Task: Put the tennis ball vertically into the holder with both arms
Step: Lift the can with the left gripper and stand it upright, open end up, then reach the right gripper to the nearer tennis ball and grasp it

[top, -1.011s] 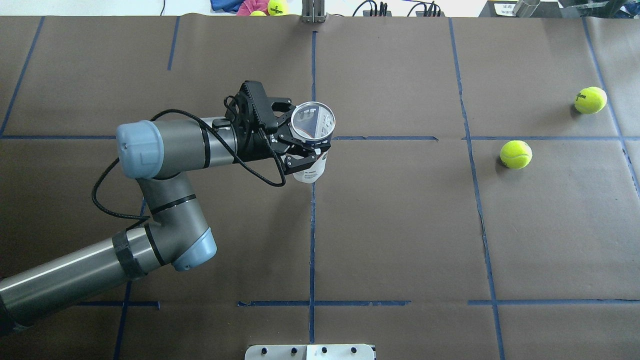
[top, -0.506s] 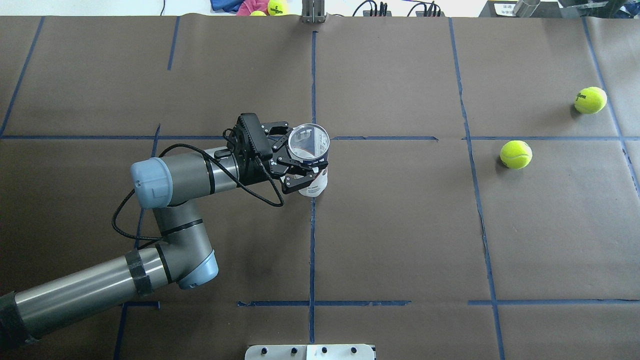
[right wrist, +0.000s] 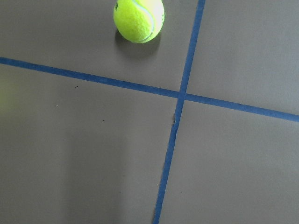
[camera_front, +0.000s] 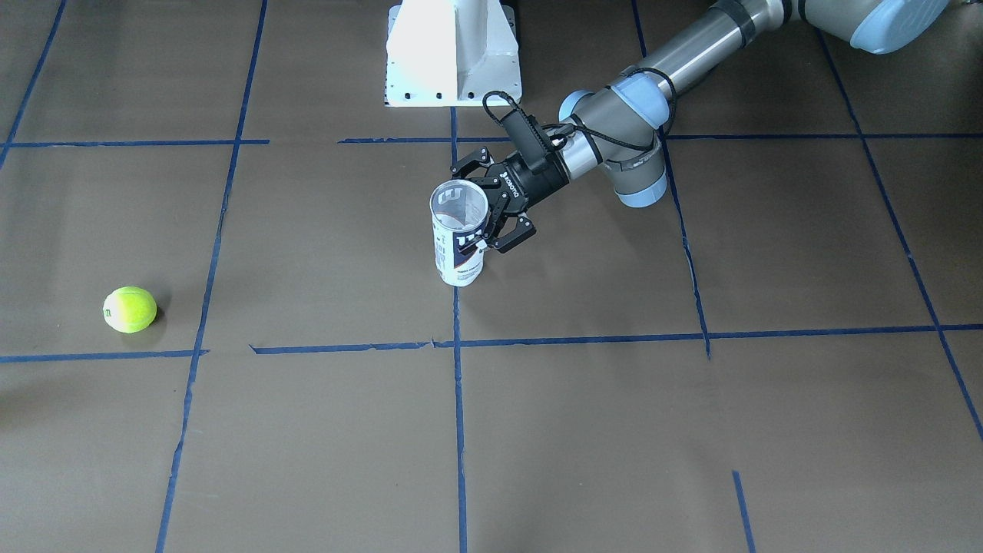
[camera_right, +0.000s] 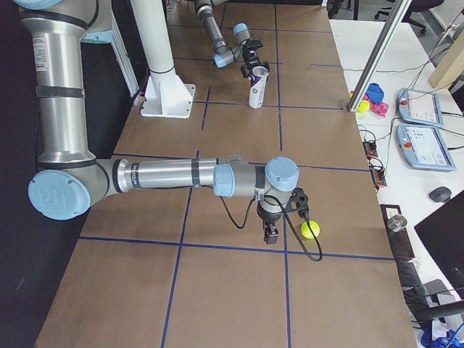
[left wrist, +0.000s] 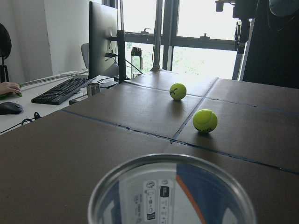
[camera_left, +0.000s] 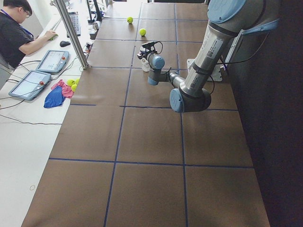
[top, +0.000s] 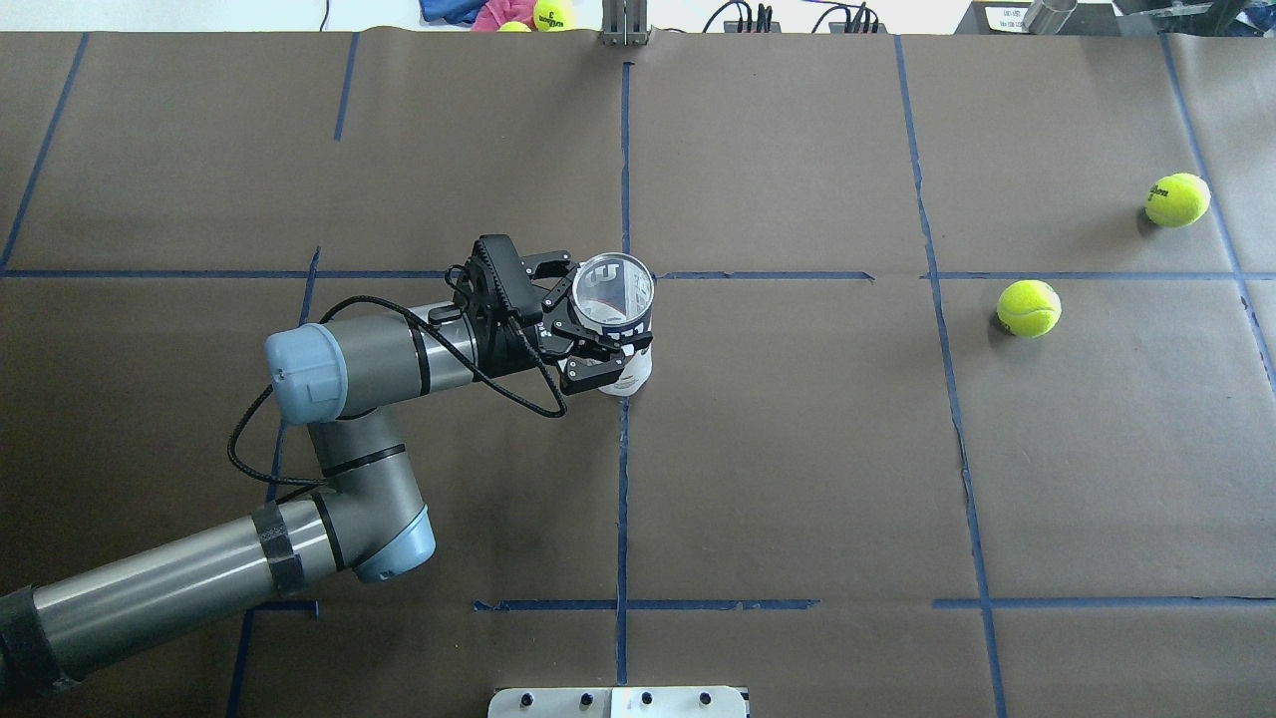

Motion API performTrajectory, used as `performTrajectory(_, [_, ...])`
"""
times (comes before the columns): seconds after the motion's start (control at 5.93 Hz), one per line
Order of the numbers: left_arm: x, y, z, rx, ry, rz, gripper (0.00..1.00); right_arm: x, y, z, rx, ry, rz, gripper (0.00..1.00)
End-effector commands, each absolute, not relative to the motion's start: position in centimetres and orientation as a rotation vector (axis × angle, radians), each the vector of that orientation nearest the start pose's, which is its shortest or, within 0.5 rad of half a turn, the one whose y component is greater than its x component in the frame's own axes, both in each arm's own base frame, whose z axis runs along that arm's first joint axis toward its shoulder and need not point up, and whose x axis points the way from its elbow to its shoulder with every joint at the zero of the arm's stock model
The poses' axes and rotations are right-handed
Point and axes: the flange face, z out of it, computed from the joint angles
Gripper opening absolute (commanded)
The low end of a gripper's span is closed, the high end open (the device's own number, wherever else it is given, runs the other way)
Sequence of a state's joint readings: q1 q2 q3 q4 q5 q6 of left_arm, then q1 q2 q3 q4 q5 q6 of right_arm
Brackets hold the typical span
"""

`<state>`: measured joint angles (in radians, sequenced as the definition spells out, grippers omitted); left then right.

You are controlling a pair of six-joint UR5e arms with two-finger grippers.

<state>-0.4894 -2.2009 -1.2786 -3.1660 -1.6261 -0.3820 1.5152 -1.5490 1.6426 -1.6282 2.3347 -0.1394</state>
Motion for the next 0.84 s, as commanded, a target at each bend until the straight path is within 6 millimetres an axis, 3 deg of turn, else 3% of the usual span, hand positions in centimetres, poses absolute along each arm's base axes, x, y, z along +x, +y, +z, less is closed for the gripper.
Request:
performTrajectory(0.0, [53.9, -43.2, 24.6, 1.437, 1.345, 0.514, 0.88, 2.7, -51.4, 60.5, 0.131, -0.777, -0.231, 1.0])
performTrajectory(0.17, [53.9, -43.2, 24.6, 1.436, 1.344, 0.515, 0.88, 0.1, -52.4, 58.2, 0.175, -0.829, -0.261, 1.0])
performTrajectory(0.34, [53.9, -43.2, 24.6, 1.436, 1.344, 0.515, 0.89, -5.4, -54.6, 55.1, 0.168, -0.846, -0.28, 1.0])
performTrajectory(0.51, [53.9, -43.2, 24.6, 1.436, 1.344, 0.515, 0.89, -8.6, -55.0, 53.7, 0.169, -0.865, -0.254, 1.0])
performTrajectory(0.67, [53.9, -43.2, 24.7, 1.436, 1.342, 0.516, 0.89, -14.0, -55.7, 51.3, 0.202, -0.84, -0.232, 1.0])
